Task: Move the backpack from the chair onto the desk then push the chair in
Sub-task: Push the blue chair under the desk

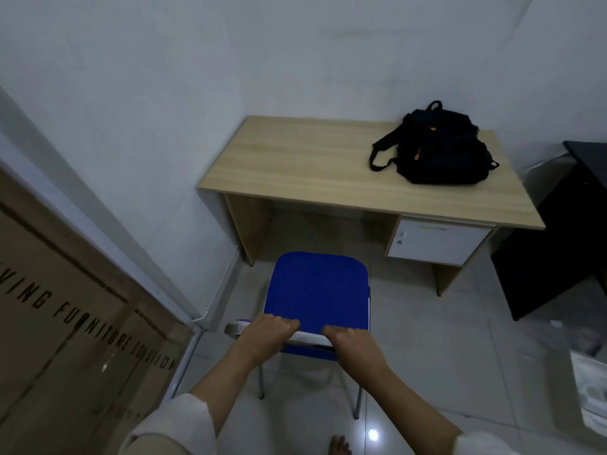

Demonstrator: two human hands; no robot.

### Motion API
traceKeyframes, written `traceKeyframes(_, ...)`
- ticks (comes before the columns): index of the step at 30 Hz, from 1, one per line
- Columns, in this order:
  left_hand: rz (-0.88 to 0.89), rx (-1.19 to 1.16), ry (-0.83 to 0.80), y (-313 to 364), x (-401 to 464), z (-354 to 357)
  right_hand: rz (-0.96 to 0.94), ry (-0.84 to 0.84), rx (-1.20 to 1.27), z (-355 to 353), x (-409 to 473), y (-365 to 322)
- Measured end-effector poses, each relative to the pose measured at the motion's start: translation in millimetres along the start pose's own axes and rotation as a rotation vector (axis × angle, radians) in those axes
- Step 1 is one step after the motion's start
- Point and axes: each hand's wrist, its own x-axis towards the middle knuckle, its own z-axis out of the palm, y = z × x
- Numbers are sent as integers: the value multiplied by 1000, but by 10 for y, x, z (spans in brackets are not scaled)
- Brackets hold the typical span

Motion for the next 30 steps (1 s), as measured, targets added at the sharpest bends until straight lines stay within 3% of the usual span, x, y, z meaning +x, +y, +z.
traceKeyframes(11, -2, 12, 37, -261, 1107, -223, -3, 3, -10, -271, 879, 889)
traceKeyframes(30, 180, 189, -1, -1750, 2857, -1027, 78, 53, -59, -834, 2846, 1528)
